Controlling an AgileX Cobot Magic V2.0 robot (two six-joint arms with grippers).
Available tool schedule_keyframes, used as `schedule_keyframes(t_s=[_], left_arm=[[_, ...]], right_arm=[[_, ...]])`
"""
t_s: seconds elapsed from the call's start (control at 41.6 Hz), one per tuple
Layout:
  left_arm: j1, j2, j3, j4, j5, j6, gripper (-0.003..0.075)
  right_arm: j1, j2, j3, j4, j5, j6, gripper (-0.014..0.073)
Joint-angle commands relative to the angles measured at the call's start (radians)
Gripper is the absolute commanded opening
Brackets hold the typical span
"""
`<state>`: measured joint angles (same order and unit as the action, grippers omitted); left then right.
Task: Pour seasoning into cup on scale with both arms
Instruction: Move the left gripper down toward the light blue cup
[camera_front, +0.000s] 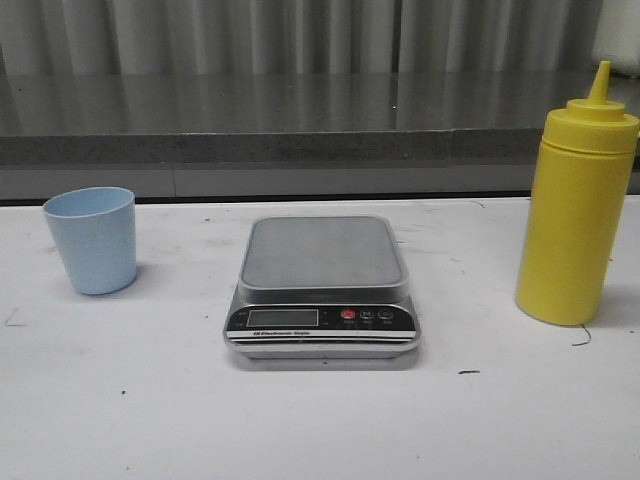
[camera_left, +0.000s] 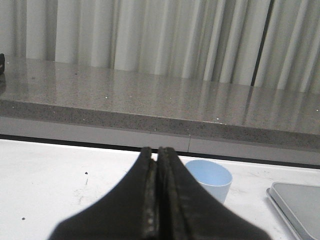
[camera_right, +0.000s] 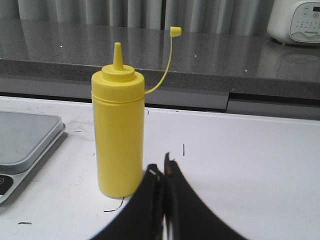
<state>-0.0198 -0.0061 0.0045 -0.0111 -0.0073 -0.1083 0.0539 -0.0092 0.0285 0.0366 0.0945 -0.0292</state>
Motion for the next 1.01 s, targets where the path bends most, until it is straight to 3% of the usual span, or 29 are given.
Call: schedule_keyframes(t_s=[0.0, 0.769, 0.985], left_arm=[[0.002, -0.015, 0.024, 0.001, -0.084, -0.004, -0.0020], [0.002, -0.015, 0.019, 0.001, -0.115, -0.004, -0.0020], [0.002, -0.011, -0.138, 0.001, -0.065, -0.004, -0.0020]], right_arm=[[-0.002, -0.018, -0.007, 0.001, -0.083, -0.008, -0.0117], [-0.002, -0.018, -0.008, 0.001, -0.106, -0.008, -0.0117], [-0.002, -0.017, -0.154, 0.001, -0.002, -0.008, -0.0117]])
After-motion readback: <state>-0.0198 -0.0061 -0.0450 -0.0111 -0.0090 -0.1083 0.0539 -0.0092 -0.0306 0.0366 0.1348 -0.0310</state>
